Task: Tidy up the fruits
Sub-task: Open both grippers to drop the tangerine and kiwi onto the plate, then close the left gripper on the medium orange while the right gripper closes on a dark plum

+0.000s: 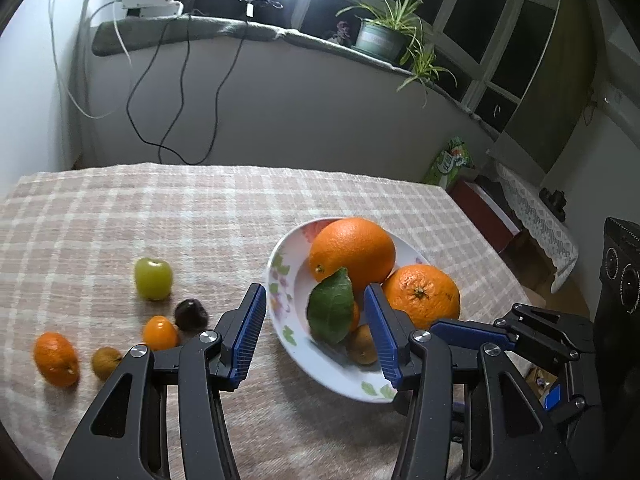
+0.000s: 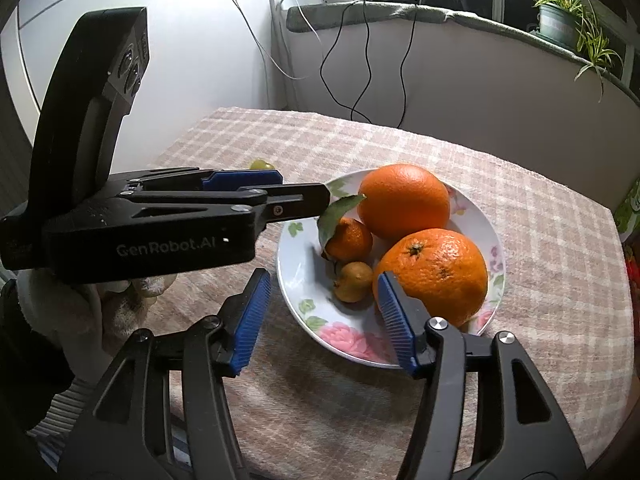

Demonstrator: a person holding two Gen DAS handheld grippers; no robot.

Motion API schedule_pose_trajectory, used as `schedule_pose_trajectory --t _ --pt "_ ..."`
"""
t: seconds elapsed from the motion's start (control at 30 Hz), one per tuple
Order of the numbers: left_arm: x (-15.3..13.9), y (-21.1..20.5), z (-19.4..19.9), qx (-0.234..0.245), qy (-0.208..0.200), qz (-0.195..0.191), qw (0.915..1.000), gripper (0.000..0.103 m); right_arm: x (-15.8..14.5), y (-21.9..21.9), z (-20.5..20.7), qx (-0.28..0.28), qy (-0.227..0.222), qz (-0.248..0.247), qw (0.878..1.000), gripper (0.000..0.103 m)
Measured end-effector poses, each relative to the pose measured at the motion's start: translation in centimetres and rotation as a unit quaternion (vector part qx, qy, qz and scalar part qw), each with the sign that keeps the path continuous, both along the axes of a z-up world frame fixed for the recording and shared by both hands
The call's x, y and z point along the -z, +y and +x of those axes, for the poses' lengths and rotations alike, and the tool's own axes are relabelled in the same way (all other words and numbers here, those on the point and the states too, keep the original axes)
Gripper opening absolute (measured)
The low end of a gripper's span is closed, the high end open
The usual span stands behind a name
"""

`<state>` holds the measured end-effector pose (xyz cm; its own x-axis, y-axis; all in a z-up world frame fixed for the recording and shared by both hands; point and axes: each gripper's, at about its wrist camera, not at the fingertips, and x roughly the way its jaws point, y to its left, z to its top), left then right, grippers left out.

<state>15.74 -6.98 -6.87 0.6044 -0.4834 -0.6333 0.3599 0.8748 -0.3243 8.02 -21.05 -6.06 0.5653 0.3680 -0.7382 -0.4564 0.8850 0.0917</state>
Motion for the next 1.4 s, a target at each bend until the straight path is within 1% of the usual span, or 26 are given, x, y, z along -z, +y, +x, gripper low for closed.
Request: schedule_pose_trajectory --t 0.17,0.3,0.4,0.63,0.8,0.97,1.13,1.17,1.23,1.3,1.4 --pt "-0.6 2.0 -0.6 -0.020 -0.005 -0.003 0.9998 0.050 -0.6 0.4 -0.7 -0.014 -0.002 0.011 1.000 0.059" --pt "-0.6 4.5 -1.1 -0.043 -0.007 0.001 0.9991 0.050 -0.8 1.2 -1.1 -0.030 -0.002 0.015 0.999 0.069" --pt "-0.5 6.4 -1.6 -0.061 -0.006 0.004 0.9981 0.050 -1.0 2.0 -1.5 -0.046 -0.003 0.016 0.999 0.072" --pt "0.2 11.6 -3.0 -0.111 0.001 0.011 0.9938 0.050 -0.8 4.3 -1.7 -0.077 0.004 0.016 0.997 0.072" --pt "1.2 14.7 -3.6 -0.140 0.011 0.013 0.9900 0.050 -0.3 6.8 -2.0 -0.107 0.007 0.010 0.994 0.072" --pt "2.0 16.1 -3.7 -0.155 0.017 0.015 0.9876 0.050 0.3 9.5 -2.1 -0.136 0.012 0.008 0.991 0.072" --pt "3.1 16.6 -3.1 -0.155 0.030 0.016 0.9873 0.050 1.3 11.5 -1.1 -0.152 0.025 0.011 0.988 0.072" --pt "3.3 16.7 -3.0 -0.154 0.032 0.015 0.9875 0.050 1.6 11.9 -0.9 -0.154 0.029 0.012 0.988 0.071" --pt "3.7 16.7 -2.8 -0.150 0.036 0.011 0.9880 0.050 2.1 12.5 -0.6 -0.159 0.035 0.010 0.987 0.066" --pt "3.9 16.7 -2.6 -0.147 0.038 0.008 0.9883 0.050 2.7 13.3 -0.2 -0.162 0.043 0.006 0.986 0.057" --pt "4.0 16.6 -2.4 -0.143 0.040 0.004 0.9889 0.050 3.4 14.1 0.0 -0.166 0.048 -0.001 0.985 0.052"
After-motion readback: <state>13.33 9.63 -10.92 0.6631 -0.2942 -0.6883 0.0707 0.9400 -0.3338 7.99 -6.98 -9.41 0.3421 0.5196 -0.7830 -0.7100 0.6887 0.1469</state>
